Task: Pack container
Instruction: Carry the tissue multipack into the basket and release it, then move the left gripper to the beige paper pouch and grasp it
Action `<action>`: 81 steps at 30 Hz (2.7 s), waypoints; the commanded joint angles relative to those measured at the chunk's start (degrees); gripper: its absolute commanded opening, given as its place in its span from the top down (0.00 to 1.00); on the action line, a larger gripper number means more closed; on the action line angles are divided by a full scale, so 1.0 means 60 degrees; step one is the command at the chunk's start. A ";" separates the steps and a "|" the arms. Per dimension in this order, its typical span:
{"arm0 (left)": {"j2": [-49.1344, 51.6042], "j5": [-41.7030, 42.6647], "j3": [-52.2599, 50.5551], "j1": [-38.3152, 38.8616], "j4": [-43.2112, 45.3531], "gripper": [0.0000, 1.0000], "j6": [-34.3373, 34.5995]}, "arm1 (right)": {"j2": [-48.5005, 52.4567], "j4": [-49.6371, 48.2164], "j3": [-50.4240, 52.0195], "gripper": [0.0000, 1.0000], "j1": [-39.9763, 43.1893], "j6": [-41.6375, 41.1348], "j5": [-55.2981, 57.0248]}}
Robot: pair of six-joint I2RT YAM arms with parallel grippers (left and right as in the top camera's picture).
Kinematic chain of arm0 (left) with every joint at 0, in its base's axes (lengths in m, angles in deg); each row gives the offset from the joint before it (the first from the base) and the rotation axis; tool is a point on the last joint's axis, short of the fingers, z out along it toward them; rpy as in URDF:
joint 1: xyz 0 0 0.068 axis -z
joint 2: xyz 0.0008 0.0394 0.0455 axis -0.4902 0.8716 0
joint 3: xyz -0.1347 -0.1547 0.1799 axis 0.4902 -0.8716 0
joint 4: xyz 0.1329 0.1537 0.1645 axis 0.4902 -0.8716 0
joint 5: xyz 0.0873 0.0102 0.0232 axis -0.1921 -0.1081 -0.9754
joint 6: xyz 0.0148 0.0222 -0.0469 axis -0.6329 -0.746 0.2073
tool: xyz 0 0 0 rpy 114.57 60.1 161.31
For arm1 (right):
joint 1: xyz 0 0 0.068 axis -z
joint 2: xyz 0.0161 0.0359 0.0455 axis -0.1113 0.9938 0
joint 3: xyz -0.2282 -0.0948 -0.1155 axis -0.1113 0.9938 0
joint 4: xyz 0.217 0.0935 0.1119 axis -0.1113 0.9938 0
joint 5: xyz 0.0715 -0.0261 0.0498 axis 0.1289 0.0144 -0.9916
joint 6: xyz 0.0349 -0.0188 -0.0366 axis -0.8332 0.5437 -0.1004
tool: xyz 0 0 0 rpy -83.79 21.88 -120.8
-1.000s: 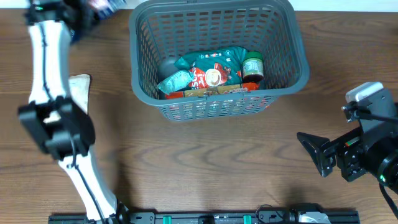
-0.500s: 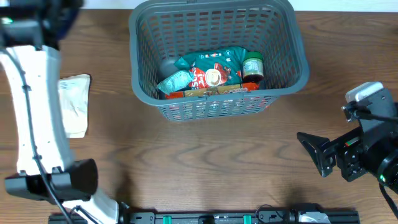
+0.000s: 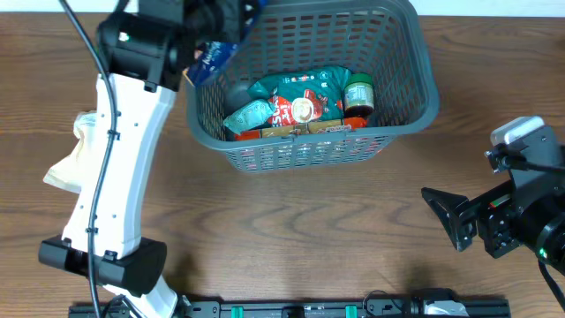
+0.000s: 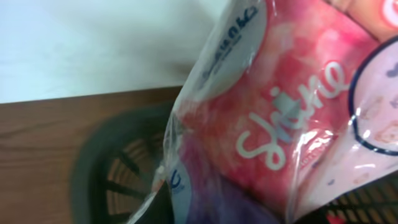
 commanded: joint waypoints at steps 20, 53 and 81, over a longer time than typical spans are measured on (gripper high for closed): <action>-0.1577 -0.5457 0.0135 -0.0940 -0.2455 0.01 0.2044 | -0.0018 0.0022 -0.0007 0.01 -0.0062 -0.0095 0.0025; -0.1585 -0.4342 -0.3858 -0.6382 -0.2597 0.01 0.4623 | -0.0018 0.0022 -0.0007 0.01 -0.0058 -0.0095 0.0025; 0.0579 -0.1151 -0.6557 -0.7260 0.0295 0.02 -0.4415 | -0.0018 0.0022 -0.0007 0.01 -0.0062 -0.0095 0.0029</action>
